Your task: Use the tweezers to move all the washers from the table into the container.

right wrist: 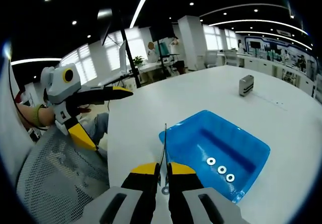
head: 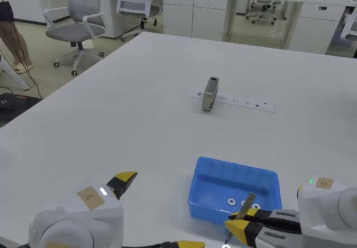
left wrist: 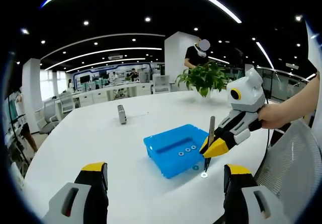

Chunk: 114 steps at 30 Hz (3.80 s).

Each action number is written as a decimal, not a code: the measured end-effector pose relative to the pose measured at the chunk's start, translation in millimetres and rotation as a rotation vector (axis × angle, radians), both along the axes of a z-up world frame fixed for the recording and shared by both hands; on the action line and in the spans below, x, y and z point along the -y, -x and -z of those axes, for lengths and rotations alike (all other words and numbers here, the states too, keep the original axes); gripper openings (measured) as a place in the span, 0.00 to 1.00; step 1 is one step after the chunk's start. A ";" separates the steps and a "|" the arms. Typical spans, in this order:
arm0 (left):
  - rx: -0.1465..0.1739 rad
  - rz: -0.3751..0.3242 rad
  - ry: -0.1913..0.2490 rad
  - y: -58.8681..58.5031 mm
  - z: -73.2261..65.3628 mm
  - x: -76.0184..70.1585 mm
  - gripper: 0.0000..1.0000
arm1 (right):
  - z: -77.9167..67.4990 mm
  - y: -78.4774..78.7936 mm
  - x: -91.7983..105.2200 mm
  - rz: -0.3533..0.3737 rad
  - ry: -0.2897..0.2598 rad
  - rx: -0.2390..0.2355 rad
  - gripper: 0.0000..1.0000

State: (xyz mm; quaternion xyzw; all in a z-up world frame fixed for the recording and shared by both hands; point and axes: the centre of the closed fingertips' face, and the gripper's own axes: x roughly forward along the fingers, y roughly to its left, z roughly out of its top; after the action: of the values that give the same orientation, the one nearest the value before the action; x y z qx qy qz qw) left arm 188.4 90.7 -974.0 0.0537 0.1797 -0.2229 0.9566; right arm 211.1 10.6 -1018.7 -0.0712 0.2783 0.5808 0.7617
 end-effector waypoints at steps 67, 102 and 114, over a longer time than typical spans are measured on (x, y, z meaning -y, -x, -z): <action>0.004 -0.003 -0.001 0.2 -0.9 -1.0 0.98 | -22.8 3.0 -2.8 0.033 -0.119 -0.114 0.03; 0.004 -0.001 0.006 0.3 -1.0 -0.7 0.98 | -53.6 -38.8 -18.8 0.045 -0.149 -0.044 0.03; 0.003 -0.009 0.008 -0.1 -0.9 -2.2 0.97 | -37.8 -55.3 -25.7 0.076 -0.129 -0.073 0.03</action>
State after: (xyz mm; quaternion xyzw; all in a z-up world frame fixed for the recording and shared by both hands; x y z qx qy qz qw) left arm 188.5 92.9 -973.1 0.0492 0.1776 -0.2191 0.9581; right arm 266.4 36.3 -980.9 0.0099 0.2706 0.5704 0.7755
